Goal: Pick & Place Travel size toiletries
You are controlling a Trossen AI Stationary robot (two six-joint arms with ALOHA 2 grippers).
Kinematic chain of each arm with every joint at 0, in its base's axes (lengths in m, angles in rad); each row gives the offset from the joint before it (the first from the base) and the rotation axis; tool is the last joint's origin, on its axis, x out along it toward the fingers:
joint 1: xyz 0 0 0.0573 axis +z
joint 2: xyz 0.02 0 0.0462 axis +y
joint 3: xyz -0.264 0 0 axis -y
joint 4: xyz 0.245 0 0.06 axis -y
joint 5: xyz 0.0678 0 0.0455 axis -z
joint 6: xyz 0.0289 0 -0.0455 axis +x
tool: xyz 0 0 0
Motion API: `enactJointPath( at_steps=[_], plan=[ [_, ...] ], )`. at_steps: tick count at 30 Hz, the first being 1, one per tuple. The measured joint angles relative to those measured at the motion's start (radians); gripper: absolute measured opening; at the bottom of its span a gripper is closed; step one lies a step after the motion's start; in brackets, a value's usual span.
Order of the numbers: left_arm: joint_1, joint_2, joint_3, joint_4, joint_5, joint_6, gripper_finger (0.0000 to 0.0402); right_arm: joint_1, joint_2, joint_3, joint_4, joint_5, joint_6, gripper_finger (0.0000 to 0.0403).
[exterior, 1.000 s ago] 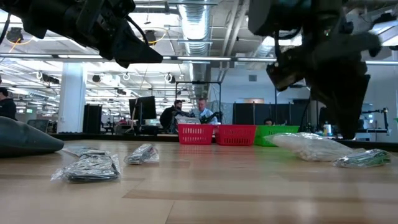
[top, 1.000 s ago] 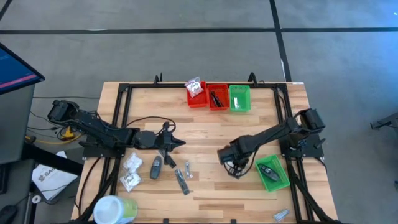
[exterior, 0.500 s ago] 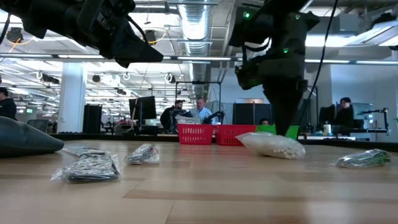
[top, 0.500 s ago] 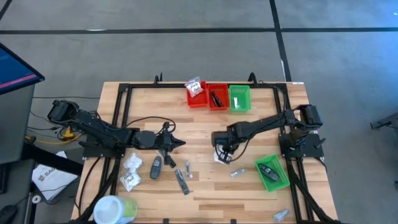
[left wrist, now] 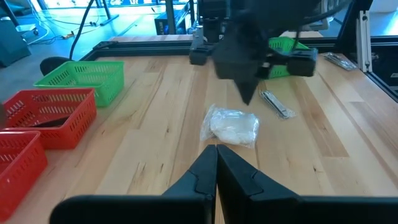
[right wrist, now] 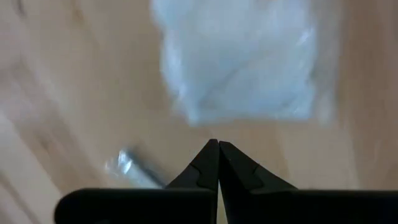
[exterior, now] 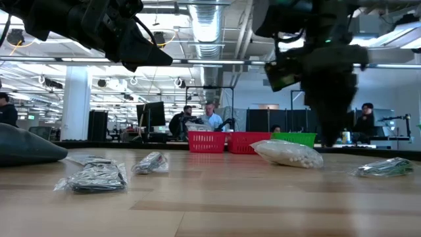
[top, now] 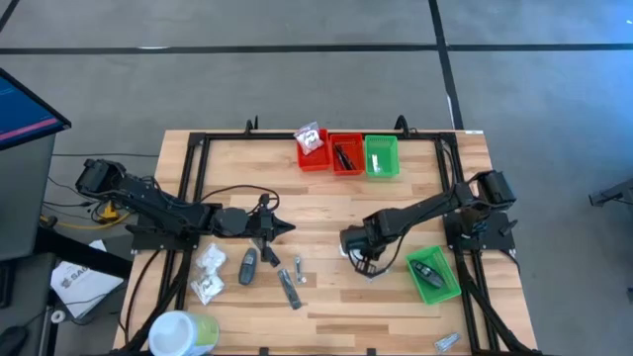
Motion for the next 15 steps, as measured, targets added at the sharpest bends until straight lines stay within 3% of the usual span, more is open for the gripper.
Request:
enactJointPath(
  at_steps=[15],
  plan=[
    [0.000,0.000,0.000,0.003,0.000,-0.006,0.0002,-0.041,0.001,-0.049,0.000,-0.049,0.043,0.0000]
  ],
)
